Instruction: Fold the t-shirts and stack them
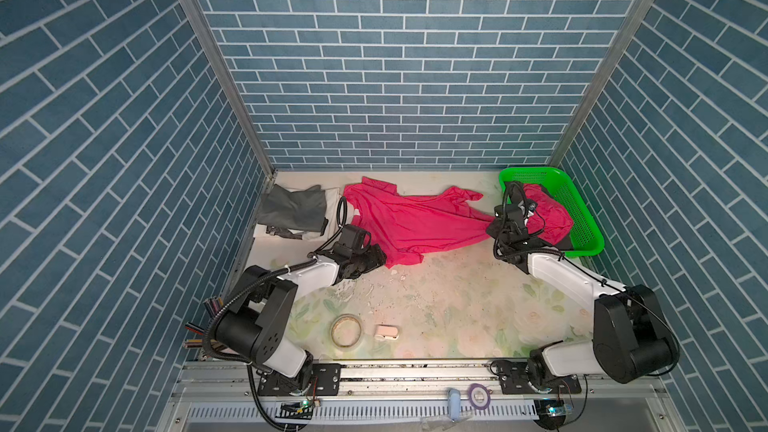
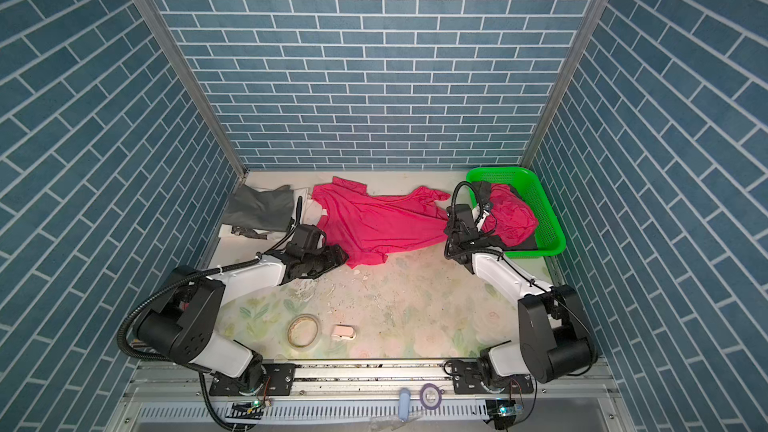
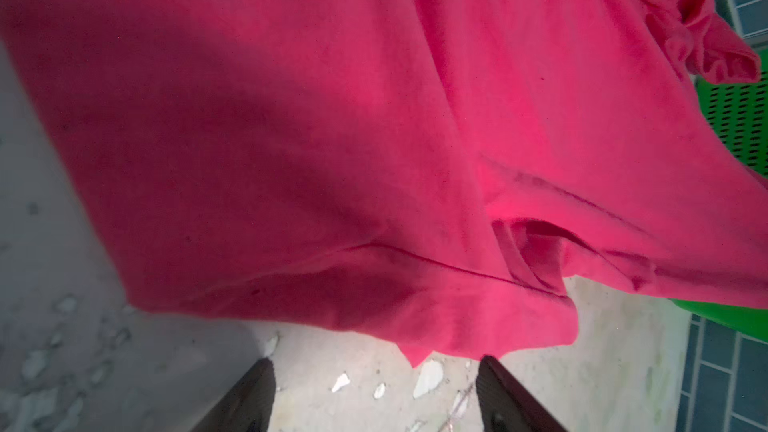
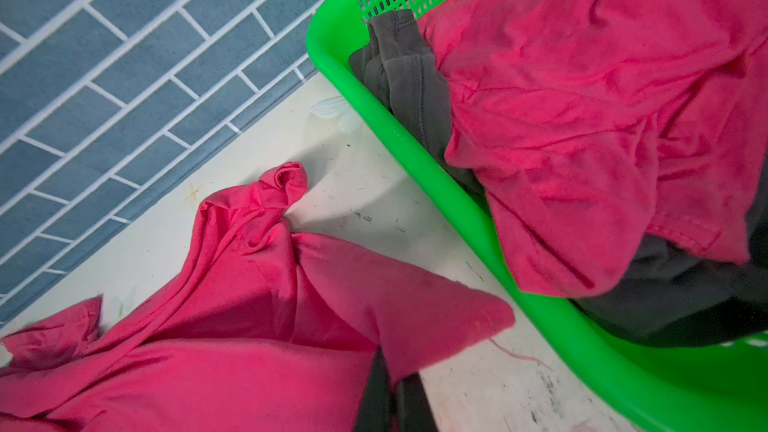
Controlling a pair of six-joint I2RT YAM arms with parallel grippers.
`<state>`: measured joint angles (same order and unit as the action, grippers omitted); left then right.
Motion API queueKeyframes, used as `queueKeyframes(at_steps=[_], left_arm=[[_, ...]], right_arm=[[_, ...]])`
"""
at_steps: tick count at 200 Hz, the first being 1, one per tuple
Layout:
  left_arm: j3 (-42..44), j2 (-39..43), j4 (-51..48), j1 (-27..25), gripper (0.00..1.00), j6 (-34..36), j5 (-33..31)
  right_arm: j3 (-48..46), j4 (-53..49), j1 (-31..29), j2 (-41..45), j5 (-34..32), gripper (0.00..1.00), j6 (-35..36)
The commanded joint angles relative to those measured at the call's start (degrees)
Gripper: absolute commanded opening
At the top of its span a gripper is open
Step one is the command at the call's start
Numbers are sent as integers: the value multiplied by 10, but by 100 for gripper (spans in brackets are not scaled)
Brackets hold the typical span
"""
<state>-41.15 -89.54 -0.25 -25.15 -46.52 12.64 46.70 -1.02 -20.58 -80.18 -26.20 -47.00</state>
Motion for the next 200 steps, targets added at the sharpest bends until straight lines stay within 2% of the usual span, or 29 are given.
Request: queueKeyframes(at_steps=[1,12,22,33,43,51,74,93,125,149,183,200], left_arm=[[-23,-30,-26,-1,61,34,-44],[-25,-37,-23,-1,49,43,-55],[-28,-43,-25,-1,42,54,-73],[-35,-50,-30,0,28,72,-96],[-44,-58,-33,5,10,86,-99],[-49,-61,-34,9,0,94,-100],[-62,-48,-43,21,0,105,-104],[-55,-1,-48,46,0,100,-90],[-32,107,-79,138,0,86,-14],[-46,170,-130,187,0,101,16],[-38,186,-155,202,0,107,49],[-19,172,-149,203,0,110,63]], right_arm=[[19,-18,2,13,-24,2,31],[19,-16,1,17,-22,3,34],[17,-10,1,20,-17,3,40],[16,-2,1,20,-6,2,51],[17,0,1,16,2,2,57],[18,-1,1,12,8,2,60],[14,-8,1,1,32,2,62],[1,-12,0,-1,49,2,64],[-26,-38,0,18,61,3,78],[-64,-49,-3,43,113,6,78],[-111,-50,-29,39,145,11,67],[-119,-49,-36,25,164,20,75]])
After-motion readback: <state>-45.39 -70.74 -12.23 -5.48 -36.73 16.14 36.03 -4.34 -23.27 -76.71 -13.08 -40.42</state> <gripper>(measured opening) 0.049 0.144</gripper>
